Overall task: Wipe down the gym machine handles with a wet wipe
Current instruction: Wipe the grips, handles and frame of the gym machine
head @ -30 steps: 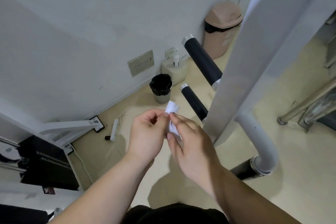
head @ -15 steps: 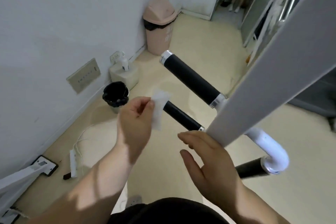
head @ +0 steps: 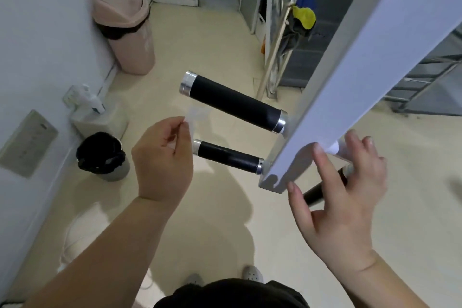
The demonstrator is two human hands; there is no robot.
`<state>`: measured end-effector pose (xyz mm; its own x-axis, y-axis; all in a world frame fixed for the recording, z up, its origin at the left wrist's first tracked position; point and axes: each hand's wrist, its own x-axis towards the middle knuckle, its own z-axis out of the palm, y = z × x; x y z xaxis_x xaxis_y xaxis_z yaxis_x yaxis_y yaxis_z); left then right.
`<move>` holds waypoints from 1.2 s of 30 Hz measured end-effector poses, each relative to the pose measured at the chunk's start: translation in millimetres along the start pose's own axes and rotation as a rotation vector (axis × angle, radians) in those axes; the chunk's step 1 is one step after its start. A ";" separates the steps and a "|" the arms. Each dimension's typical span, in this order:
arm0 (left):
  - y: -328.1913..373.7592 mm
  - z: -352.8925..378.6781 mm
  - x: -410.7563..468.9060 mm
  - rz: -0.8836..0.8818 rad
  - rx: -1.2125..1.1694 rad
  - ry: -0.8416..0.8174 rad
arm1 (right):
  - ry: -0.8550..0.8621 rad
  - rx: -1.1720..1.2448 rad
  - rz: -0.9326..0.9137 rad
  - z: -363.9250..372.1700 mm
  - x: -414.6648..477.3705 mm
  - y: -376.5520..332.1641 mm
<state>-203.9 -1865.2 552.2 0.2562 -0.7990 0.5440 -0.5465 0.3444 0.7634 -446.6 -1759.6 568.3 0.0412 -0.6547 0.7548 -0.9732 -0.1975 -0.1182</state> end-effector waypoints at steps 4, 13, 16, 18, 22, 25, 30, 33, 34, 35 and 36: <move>5.3 10.5 -15.8 0.330 0.150 -0.164 | -0.083 -0.070 -0.002 4.7 0.7 -5.7; 3.3 27.1 -56.7 0.559 0.400 -0.631 | -0.093 -0.129 0.037 5.3 3.4 -6.1; 8.0 33.8 -60.6 0.640 0.513 -0.700 | -0.094 -0.150 0.034 6.0 3.2 -7.0; -1.6 28.1 -52.0 0.629 0.516 -0.683 | -0.103 -0.169 0.038 7.1 2.3 -6.1; -34.9 5.3 -28.6 0.531 0.626 -0.656 | -0.143 -0.200 0.061 9.6 0.0 -7.7; -27.6 11.4 -32.9 0.478 0.633 -0.665 | -0.147 -0.196 0.077 12.5 2.3 -11.6; 10.7 43.6 -69.6 0.643 0.524 -0.728 | -0.157 -0.217 0.079 11.1 4.2 -14.7; 5.0 39.3 -69.6 0.686 0.501 -0.728 | -0.159 -0.225 0.071 9.1 3.8 -11.2; -3.4 33.0 -64.0 0.680 0.500 -0.720 | -0.160 -0.224 0.070 8.8 3.7 -10.1; -13.8 26.0 -57.0 0.659 0.504 -0.705 | -0.161 -0.222 0.071 8.5 3.6 -9.1; -25.5 18.9 -49.5 0.626 0.511 -0.677 | -0.164 -0.219 0.074 8.5 3.5 -8.5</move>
<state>-217.7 -1843.7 499.2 -0.6002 -0.7133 0.3618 -0.7389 0.6677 0.0905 -436.2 -1766.5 566.4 -0.0131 -0.7741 0.6330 -0.9999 0.0061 -0.0132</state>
